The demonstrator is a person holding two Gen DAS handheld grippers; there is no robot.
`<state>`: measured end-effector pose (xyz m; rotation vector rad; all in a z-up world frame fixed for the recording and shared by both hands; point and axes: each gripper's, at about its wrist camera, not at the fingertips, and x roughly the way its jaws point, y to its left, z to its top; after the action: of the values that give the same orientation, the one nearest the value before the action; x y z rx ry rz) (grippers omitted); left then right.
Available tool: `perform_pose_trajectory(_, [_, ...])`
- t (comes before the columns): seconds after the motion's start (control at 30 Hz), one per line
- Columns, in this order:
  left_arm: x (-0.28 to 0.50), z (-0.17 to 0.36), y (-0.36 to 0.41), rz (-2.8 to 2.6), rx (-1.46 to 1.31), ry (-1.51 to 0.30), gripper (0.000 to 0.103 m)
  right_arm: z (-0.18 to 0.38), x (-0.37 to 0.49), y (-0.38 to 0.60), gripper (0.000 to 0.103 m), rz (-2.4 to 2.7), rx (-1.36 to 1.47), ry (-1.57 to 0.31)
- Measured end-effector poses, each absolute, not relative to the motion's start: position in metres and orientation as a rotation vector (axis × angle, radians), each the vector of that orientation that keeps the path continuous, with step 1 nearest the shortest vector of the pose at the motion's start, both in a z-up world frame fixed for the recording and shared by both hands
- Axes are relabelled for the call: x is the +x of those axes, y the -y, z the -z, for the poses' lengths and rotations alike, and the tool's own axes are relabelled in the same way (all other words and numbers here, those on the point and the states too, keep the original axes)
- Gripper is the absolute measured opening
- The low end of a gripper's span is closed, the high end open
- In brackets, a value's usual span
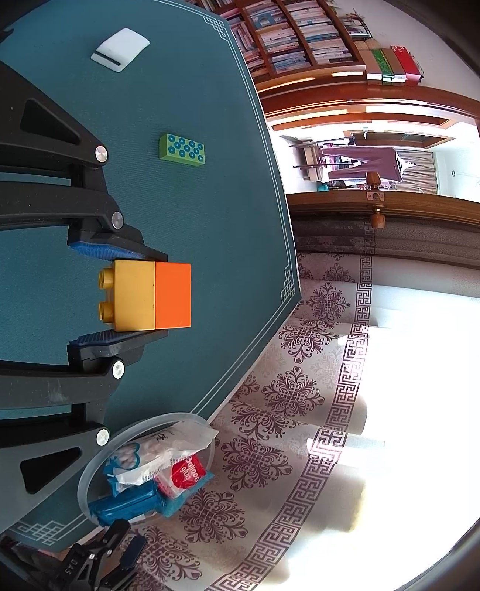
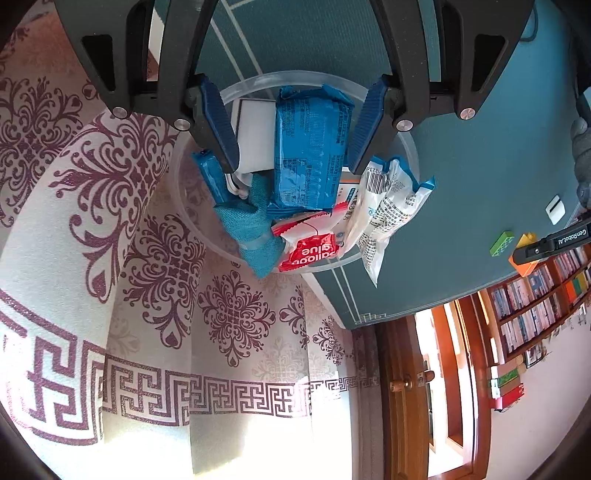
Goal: Organize objects
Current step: 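Lower the blue wet-wipe pack into the clear bowl with the right gripper, then lower the orange-and-yellow block into the bowl and open the left gripper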
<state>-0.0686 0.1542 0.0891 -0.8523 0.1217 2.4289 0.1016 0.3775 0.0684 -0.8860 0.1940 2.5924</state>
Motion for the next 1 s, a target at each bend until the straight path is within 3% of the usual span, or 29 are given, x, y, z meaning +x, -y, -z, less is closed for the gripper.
perform_pose_trajectory(0.4, [-0.036,-0.085,-0.187,-2.32,-0.853,-0.166,0.033,-0.047,0.092,-0.381,0.062,-2.586,-0.993,-0.122])
perform_pose_trajectory(0.7, [-0.024,-0.087,-0.204,-2.246,-0.869,-0.145,0.033,-0.043,0.095,-0.406,0.062,-2.574,-0.987,-0.212])
perform_pose_trajectory(1.0, [0.005,-0.093,-0.241,-2.131,-0.824,-0.174,0.033,-0.06,0.113,-0.398,0.063,-2.626,-0.89,-0.166])
